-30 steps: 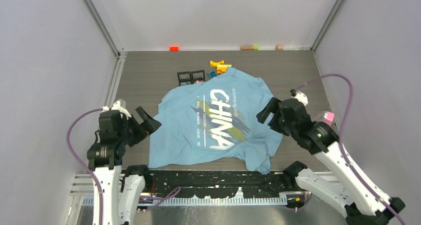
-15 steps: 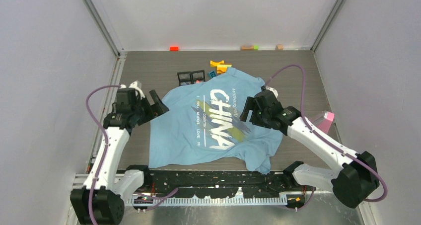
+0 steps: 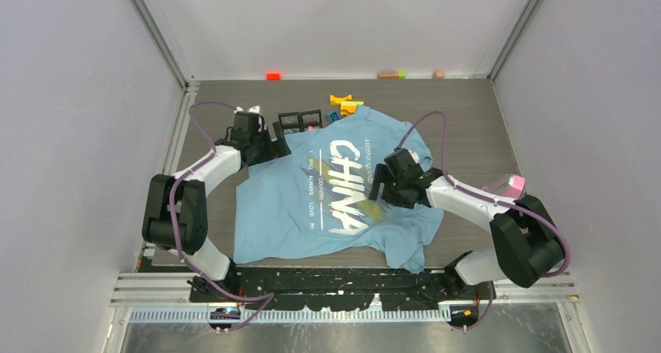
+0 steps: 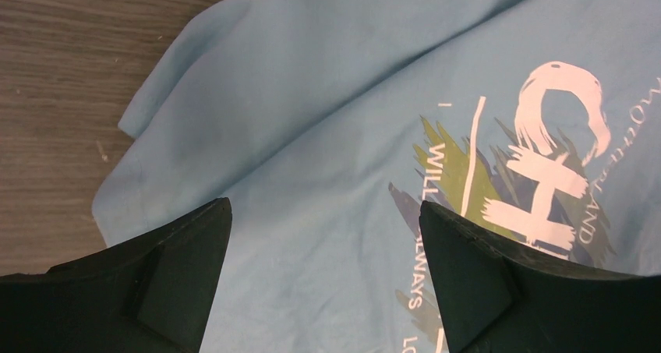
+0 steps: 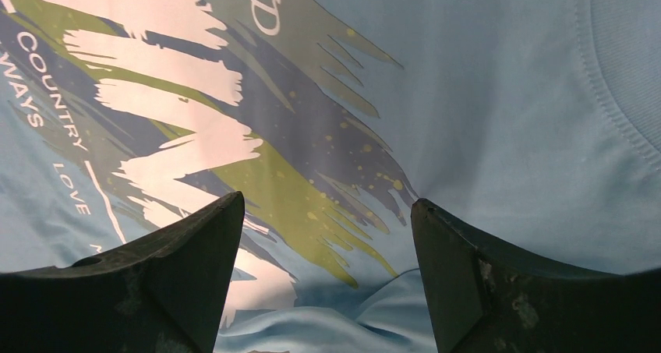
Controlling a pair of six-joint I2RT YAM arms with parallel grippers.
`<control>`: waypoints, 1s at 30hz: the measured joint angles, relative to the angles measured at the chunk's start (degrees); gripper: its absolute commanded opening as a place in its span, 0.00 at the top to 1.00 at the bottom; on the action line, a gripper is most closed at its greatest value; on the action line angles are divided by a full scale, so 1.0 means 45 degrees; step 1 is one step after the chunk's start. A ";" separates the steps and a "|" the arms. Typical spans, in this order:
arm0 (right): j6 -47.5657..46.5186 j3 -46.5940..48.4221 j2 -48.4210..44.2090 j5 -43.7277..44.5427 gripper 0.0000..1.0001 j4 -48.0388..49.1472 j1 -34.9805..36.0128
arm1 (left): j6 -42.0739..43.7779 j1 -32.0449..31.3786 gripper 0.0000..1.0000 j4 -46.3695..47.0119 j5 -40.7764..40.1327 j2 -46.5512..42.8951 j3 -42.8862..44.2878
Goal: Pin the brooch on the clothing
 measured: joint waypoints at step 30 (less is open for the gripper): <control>0.4532 -0.2662 -0.3959 0.0704 0.17 -0.4843 -0.0010 | -0.1715 0.1749 0.02 0.4954 0.0083 -0.0019 -0.3580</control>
